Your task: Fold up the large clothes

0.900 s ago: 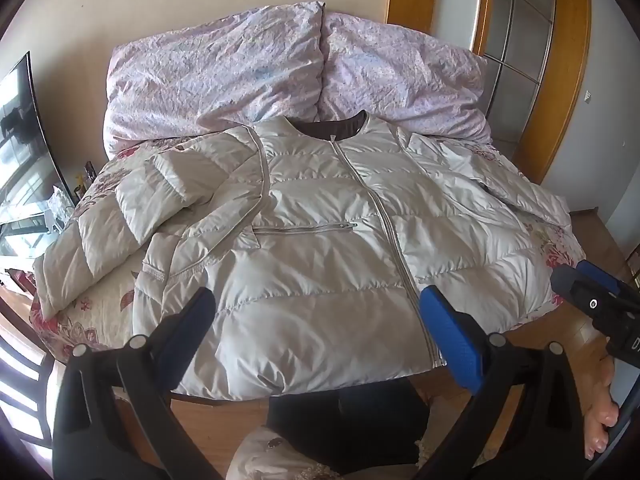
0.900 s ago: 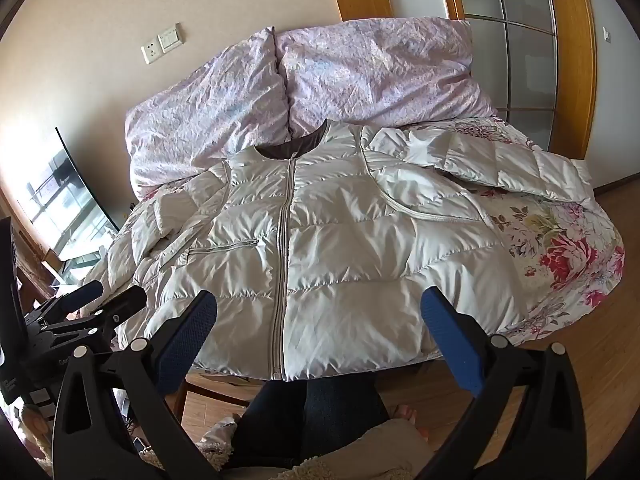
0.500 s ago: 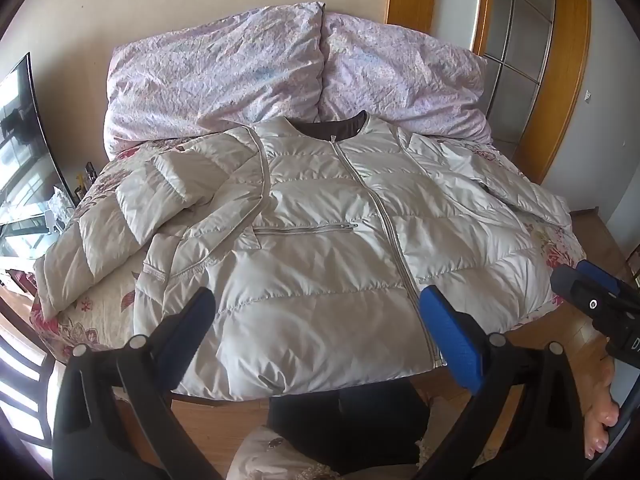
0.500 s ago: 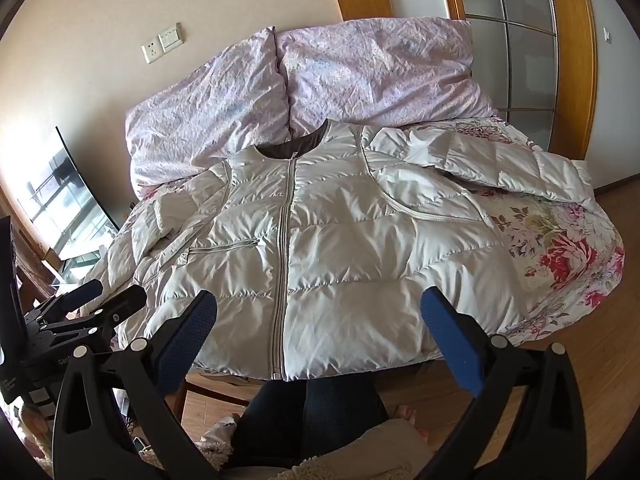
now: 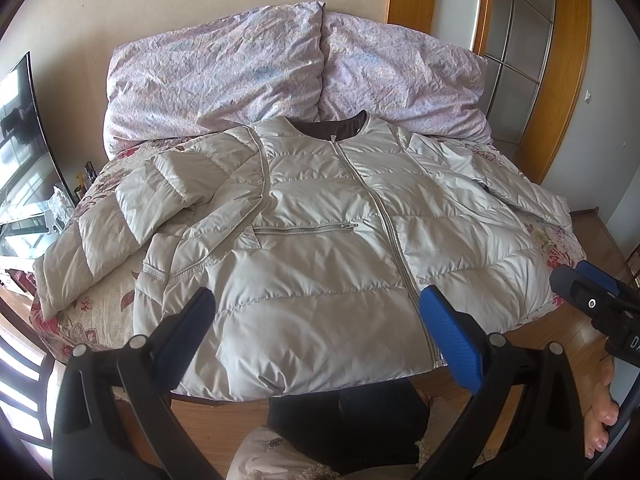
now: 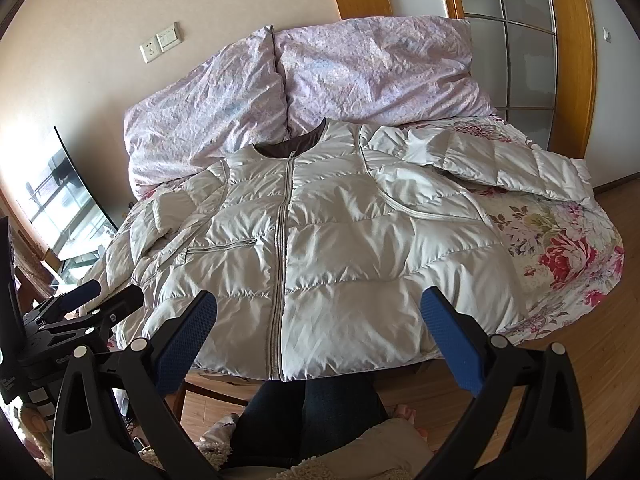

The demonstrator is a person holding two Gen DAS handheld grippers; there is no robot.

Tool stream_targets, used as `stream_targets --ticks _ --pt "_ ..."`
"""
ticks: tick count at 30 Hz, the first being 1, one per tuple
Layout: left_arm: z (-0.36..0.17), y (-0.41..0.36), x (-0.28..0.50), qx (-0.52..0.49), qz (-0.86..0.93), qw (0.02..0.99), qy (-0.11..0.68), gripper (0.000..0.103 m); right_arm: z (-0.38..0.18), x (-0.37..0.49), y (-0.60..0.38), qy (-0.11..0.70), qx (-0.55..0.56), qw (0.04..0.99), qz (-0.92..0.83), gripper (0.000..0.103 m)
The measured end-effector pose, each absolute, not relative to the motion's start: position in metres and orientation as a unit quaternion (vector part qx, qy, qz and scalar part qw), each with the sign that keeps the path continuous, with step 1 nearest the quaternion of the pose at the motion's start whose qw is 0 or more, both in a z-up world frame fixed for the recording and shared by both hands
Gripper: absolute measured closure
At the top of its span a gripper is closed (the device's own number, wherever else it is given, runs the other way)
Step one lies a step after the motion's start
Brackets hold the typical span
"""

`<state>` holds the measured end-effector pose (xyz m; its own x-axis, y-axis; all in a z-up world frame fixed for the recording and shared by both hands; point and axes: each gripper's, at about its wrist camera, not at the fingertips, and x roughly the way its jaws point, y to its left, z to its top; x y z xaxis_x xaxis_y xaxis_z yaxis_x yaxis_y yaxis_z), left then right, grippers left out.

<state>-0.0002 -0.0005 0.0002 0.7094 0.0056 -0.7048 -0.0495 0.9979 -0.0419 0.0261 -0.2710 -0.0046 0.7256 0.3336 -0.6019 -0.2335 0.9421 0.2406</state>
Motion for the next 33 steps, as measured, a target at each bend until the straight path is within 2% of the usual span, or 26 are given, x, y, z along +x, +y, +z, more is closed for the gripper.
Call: stream_targets --ticks 33 --pt "0.0001 -0.0005 -0.0006 -0.029 0.015 0.924 0.380 0.002 -0.0068 0.0282 -0.2710 0.337 0.075 0.926 0.152 0.001"
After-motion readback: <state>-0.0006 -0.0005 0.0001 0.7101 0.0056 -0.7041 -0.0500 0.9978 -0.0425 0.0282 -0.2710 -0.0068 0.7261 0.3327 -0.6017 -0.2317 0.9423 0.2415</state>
